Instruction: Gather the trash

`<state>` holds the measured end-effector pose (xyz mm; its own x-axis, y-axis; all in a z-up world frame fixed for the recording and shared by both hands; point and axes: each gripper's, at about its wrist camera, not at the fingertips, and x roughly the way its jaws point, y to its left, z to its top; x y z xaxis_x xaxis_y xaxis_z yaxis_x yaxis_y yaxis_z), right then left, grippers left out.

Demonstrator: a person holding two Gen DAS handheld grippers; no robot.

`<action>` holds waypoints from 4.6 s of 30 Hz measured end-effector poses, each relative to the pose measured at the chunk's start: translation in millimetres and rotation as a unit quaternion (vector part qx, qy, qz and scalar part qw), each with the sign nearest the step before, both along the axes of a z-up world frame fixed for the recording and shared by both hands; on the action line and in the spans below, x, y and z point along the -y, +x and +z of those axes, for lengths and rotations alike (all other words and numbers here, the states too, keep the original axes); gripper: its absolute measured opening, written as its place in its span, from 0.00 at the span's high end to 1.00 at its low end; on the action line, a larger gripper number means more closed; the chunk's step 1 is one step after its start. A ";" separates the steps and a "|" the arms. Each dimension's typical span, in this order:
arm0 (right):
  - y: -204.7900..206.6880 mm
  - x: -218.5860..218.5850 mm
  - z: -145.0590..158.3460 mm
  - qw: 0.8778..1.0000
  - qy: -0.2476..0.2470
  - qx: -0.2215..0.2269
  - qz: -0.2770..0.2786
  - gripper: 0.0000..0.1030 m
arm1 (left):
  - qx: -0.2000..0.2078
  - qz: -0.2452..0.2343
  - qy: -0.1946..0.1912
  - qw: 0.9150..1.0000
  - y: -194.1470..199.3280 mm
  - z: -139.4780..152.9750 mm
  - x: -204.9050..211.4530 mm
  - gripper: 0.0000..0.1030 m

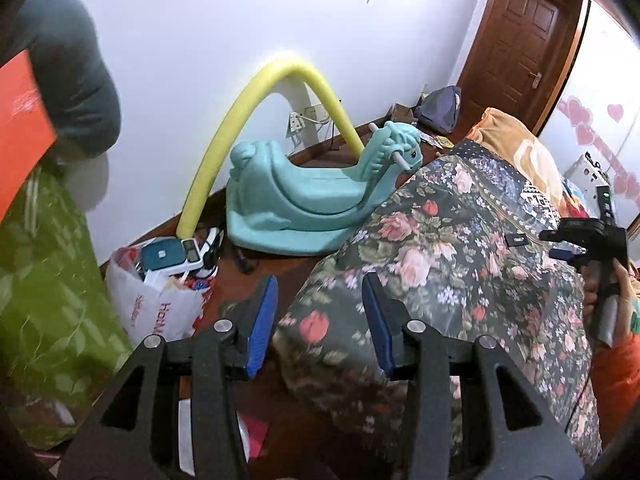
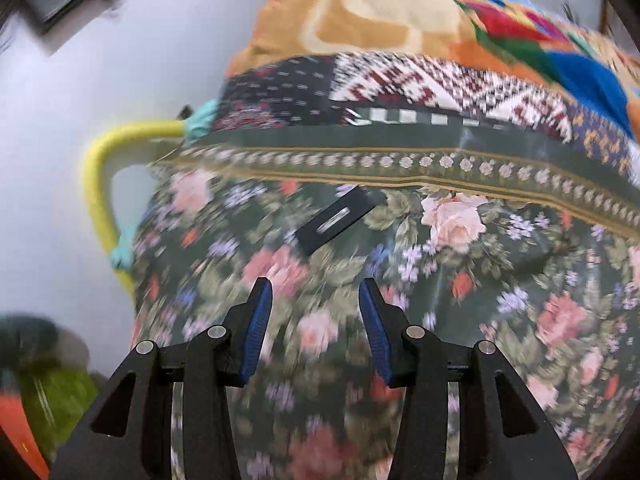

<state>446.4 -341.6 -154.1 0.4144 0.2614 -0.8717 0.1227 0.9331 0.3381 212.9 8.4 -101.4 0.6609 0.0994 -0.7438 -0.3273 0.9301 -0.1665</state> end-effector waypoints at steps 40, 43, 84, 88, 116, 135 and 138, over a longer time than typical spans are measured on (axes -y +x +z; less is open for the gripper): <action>-118.2 -100.1 87.6 0.980 -0.030 0.082 0.181 0.77 | 0.001 0.000 0.038 0.999 -71.7 21.6 3.1 0.58; -151.7 -129.1 104.5 0.970 -0.022 0.097 0.220 0.77 | 0.005 0.006 0.033 0.999 -91.2 28.2 -2.4 0.58; -367.2 -388.9 -13.1 0.863 -0.029 -0.062 0.501 0.52 | -0.130 0.077 -0.060 0.987 -272.2 -80.9 -109.1 0.58; -368.1 -379.6 -0.4 0.865 -0.047 -0.025 0.499 0.52 | -0.129 0.070 -0.057 0.988 -269.4 -76.9 -104.0 0.58; -480.1 -143.9 237.6 0.920 -0.036 0.367 0.133 0.19 | 0.208 -0.123 0.044 0.969 -302.6 165.9 10.5 0.28; -488.7 -132.6 225.7 0.928 -0.074 0.353 0.097 0.00 | 0.196 -0.121 0.045 0.972 -308.4 150.6 11.5 0.01; -489.2 -133.1 226.0 0.927 -0.077 0.355 0.098 0.00 | 0.195 -0.120 0.046 0.972 -308.7 150.6 12.3 0.01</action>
